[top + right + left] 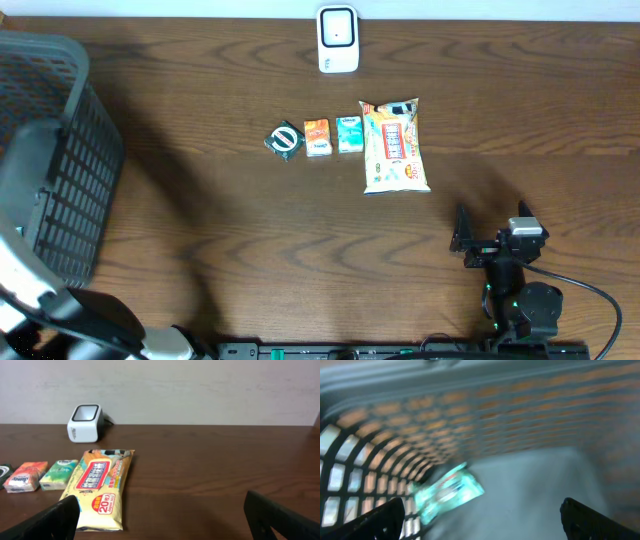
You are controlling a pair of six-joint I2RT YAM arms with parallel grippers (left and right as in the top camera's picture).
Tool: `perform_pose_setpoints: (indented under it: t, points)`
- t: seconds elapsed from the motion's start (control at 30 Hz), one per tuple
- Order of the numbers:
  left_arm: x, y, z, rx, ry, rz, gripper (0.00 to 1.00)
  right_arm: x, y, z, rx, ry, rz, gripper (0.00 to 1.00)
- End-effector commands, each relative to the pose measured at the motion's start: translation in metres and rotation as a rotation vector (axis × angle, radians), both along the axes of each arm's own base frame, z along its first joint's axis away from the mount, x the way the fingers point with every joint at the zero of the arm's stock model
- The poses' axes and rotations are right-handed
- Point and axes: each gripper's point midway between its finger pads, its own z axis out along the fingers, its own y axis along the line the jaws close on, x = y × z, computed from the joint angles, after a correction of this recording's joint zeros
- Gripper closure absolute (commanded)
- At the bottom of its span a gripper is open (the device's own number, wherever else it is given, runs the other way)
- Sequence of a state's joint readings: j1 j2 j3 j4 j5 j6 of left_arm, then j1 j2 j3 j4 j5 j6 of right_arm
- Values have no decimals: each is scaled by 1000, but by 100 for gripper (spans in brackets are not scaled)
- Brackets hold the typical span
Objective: Scan the item barcode
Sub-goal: 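Move the left gripper back into the basket toward the mint-green wipes pack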
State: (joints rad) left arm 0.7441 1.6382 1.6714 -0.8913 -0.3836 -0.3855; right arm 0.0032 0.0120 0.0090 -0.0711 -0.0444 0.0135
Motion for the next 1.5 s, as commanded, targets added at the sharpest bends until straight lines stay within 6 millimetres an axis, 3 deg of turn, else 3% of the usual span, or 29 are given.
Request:
perform_pose_setpoints:
  t: [0.0,0.1,0.27,0.8,1.47]
  points:
    - [-29,18,-32,-43,76,159,2,0,0,-1,-11,1,-3,1]
    - [-40,23,-64,-108,155,186,2,0,0,-1,-11,1,-3,1]
    - [-42,24,-96,-165,225,190,2,0,0,-1,-11,1,-3,1]
    - [-52,27,-157,-224,371,231,3,0,0,-1,-11,1,-3,1]
    - [-37,43,-174,-143,256,264,3,0,0,-1,-11,1,-3,1]
